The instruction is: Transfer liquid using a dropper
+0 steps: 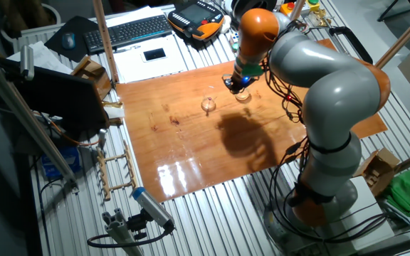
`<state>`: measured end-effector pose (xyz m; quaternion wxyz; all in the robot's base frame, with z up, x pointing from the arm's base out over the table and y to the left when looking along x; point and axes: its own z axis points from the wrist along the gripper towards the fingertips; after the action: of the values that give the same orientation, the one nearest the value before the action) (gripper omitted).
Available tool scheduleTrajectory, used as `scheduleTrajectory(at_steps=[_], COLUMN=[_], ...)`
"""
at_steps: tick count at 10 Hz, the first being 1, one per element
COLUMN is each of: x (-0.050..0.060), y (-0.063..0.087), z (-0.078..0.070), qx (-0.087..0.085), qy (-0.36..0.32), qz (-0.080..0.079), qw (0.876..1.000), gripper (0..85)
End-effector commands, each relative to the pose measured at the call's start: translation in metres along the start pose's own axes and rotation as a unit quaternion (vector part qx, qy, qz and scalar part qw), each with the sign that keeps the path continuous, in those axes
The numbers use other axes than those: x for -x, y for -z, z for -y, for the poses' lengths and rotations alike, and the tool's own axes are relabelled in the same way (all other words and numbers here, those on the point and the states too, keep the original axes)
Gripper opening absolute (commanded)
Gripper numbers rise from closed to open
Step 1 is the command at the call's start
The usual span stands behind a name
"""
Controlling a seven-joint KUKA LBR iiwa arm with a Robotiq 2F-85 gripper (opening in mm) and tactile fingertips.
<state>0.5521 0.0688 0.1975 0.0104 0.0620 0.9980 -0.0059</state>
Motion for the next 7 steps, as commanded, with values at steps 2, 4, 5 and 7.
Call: scheduleTrajectory(at_steps=[2,4,5,7], x=[-0.004,-0.003,-0.001,-0.001], y=[0.0,-0.005,-0.005,-0.009], z=[-0.011,-0.014,-0.013,-0.016], qx=[-0.006,-0.013,-0.01,-0.001], qy=[-0.031,-0.052,-0.06,-0.069], qz=[0.0,0.005,0.006,0.004], qw=[0.999,0.999,0.998,0.998], gripper=[1.0,1.0,1.0,1.0])
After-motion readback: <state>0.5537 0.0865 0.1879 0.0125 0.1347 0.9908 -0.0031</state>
